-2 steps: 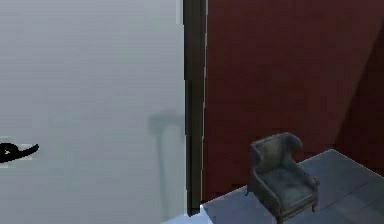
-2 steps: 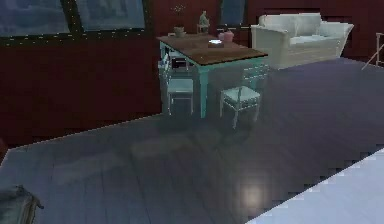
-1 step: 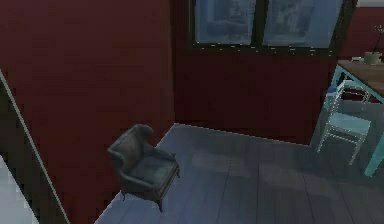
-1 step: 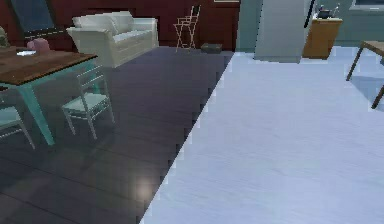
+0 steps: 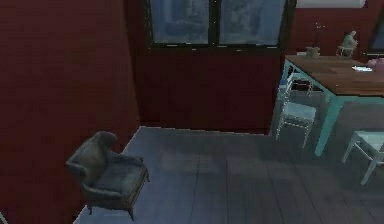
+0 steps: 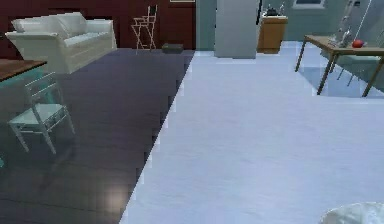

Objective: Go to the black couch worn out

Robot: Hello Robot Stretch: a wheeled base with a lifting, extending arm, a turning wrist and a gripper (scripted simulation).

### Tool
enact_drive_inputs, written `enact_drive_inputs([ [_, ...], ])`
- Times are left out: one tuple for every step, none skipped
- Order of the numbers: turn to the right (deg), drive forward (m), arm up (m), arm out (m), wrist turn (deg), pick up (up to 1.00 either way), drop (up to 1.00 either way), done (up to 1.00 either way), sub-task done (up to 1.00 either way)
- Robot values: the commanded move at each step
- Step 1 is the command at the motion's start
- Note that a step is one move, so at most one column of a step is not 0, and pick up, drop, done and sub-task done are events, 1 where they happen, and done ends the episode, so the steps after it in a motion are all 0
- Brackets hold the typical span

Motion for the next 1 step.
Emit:
enact_drive_inputs([
  [0.0,0.35,0.00,0.00,0.0,0.00,0.00,0.00,0.00],
])
